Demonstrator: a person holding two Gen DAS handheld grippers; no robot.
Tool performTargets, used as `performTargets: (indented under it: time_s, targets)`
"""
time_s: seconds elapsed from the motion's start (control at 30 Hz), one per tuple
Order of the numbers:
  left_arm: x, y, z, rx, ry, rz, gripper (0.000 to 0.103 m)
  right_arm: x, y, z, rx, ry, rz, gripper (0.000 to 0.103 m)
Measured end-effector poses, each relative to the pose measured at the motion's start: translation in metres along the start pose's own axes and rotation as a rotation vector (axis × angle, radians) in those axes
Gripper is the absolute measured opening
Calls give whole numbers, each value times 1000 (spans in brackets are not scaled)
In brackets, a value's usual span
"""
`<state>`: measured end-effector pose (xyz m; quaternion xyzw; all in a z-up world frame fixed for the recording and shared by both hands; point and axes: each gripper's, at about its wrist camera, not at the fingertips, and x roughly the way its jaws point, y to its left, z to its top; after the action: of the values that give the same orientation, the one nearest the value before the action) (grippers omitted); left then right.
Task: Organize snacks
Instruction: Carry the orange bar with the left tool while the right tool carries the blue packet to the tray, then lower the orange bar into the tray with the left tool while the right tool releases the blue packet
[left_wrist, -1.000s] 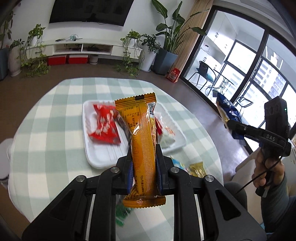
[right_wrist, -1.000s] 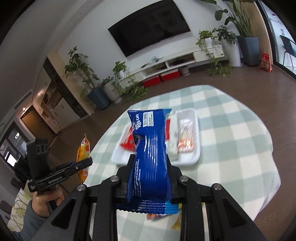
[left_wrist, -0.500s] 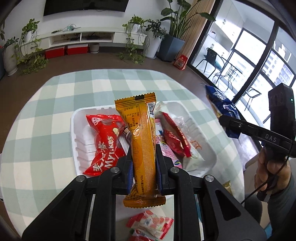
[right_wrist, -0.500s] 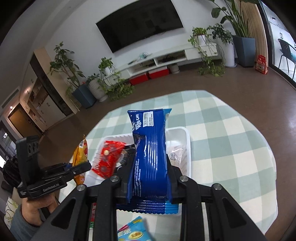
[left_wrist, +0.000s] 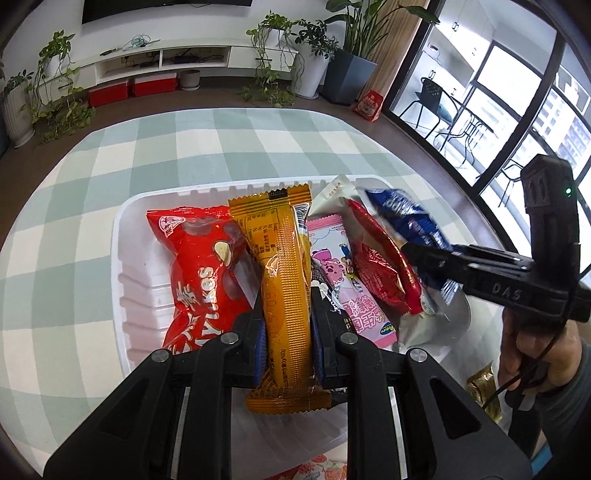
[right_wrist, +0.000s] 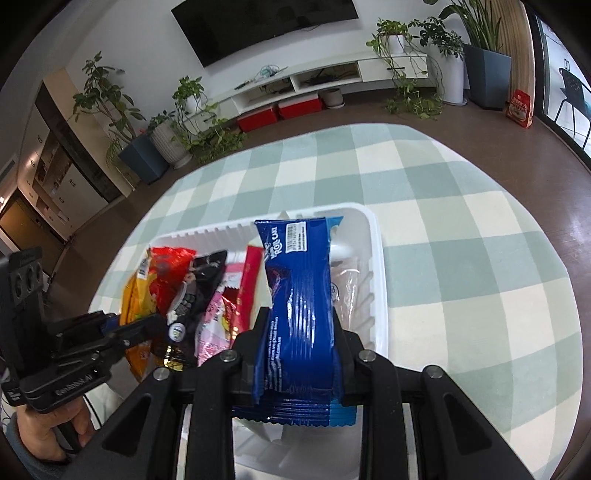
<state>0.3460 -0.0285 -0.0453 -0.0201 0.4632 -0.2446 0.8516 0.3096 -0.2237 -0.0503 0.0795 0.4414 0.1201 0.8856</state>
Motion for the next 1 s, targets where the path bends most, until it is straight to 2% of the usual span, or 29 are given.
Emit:
performTargets:
  time_s: [0.73,0.9,1.0]
  targets:
    - [13,8,-1,-28,10,-17,18,9,1,-6,-45,2,-53,31]
    - [11,8,0,-27,9,-5,20,9,6,-5,-60,3,-70,35]
    - [11,4,1,-22,12,-4,25,8,7,-3,-60,2,-74,39]
